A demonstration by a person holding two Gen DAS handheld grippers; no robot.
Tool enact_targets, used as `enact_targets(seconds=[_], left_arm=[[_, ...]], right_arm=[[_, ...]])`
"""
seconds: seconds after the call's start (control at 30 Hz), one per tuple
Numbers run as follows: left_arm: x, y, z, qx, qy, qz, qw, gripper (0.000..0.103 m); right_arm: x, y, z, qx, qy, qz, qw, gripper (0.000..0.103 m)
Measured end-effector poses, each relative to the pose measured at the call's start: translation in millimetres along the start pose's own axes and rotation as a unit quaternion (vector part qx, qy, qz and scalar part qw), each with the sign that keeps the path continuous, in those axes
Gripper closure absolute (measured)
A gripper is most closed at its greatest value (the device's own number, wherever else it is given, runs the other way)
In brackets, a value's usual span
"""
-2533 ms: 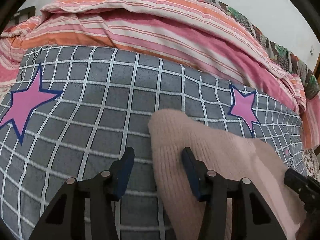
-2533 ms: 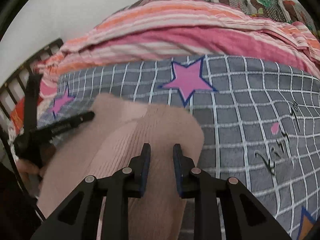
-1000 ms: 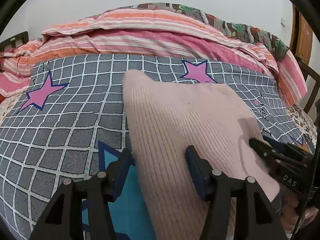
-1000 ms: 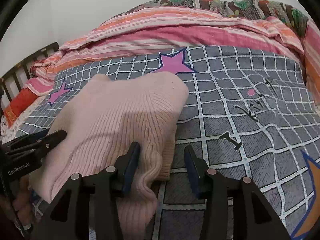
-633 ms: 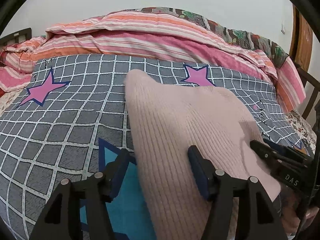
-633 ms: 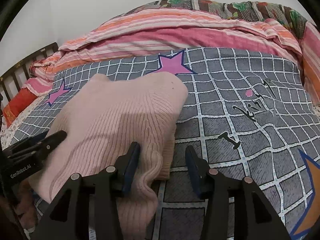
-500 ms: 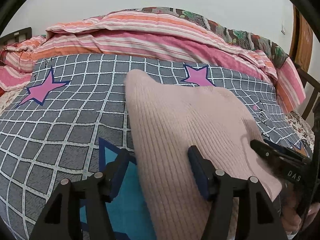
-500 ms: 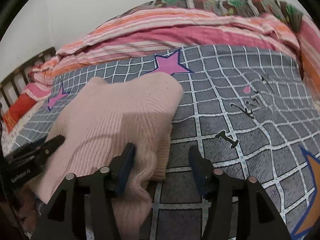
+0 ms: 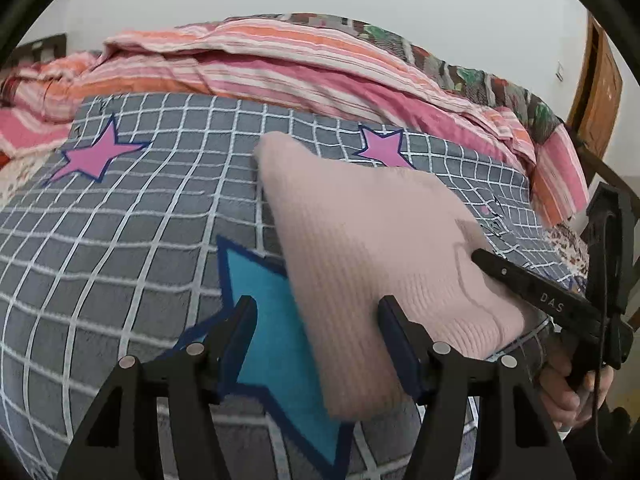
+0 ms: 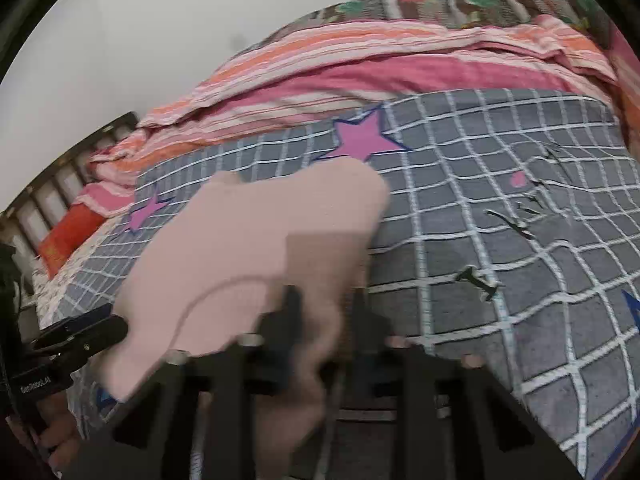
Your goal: Fold small clothes
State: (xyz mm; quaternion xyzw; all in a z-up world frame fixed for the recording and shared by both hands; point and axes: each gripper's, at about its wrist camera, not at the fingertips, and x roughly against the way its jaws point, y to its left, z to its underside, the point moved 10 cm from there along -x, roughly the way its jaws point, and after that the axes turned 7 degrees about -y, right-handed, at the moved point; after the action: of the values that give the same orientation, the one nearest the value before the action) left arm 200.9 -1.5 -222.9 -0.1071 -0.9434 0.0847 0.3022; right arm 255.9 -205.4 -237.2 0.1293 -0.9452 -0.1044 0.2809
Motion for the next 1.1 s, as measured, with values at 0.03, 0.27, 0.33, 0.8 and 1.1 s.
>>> enact_targets(seconds=[0.03,0.27,0.33,0.8,1.1], left_arm=[[2,1,1,0.005,0.002,0.001,1.0,0.041],[17,0,9,0.009,0.013,0.02,0.9997,0.042],[16,1,14,-0.005,0.022,0.002,0.9997,0.042],[-53,2,-40,-0.037,0.006,-0.036,0.9987,0.031],[-59,5,-31,-0.053,-0.026,-0.051,0.997,0.023]], right_arm=[[2,3,-2,0.011,-0.003,0.008,1.0,0.091],[8,-8,2,-0.01,0.002,0.021,1.0,0.092],[7,-8,1,-0.01,0.007,0.03,0.999,0.087],[-11,11,-27,0.06,0.004,0.082,0.995,0.07],[-31,-9,-12,0.042,0.013,0.099,0.994,0.061]])
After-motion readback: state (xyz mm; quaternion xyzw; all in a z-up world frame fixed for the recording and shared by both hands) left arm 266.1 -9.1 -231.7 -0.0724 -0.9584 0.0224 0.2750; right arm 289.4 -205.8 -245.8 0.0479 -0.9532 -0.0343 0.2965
